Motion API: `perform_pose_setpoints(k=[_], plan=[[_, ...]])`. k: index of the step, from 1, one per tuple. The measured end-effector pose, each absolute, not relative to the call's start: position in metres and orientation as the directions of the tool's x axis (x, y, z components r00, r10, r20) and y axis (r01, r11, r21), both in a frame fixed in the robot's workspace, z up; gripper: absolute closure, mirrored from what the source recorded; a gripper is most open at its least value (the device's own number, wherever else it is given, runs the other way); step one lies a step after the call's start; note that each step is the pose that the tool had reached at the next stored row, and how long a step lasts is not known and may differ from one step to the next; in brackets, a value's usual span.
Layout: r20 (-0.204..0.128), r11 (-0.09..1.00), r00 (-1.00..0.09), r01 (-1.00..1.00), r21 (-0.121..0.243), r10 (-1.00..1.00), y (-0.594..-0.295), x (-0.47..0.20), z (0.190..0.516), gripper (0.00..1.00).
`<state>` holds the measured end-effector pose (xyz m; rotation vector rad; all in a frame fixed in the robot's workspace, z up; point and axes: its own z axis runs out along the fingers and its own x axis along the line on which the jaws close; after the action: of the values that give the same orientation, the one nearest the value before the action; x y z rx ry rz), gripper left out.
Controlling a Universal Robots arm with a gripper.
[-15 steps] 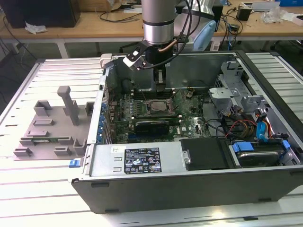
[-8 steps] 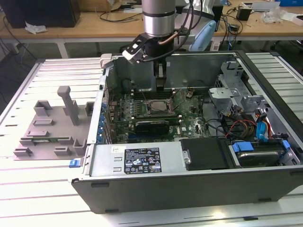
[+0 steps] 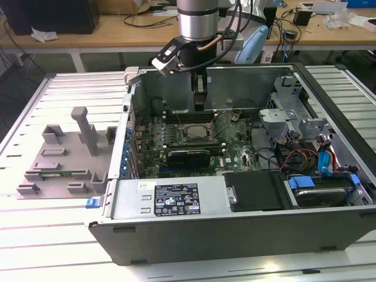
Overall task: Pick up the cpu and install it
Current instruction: 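Close the cpu cover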
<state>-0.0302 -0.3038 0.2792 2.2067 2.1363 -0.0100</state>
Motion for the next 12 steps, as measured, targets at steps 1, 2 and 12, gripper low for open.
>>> perform_pose_setpoints(k=[1,2,12], plan=[[-0.054,-0.032,0.034,0.998,0.046,0.998,-0.304,-0.023,0.279,0.89],[-0.054,-0.032,0.034,0.998,0.046,0.998,-0.304,-0.015,0.279,0.89],[-0.054,-0.032,0.034,0.998,0.045,0.998,-0.304,0.043,0.277,0.89]])
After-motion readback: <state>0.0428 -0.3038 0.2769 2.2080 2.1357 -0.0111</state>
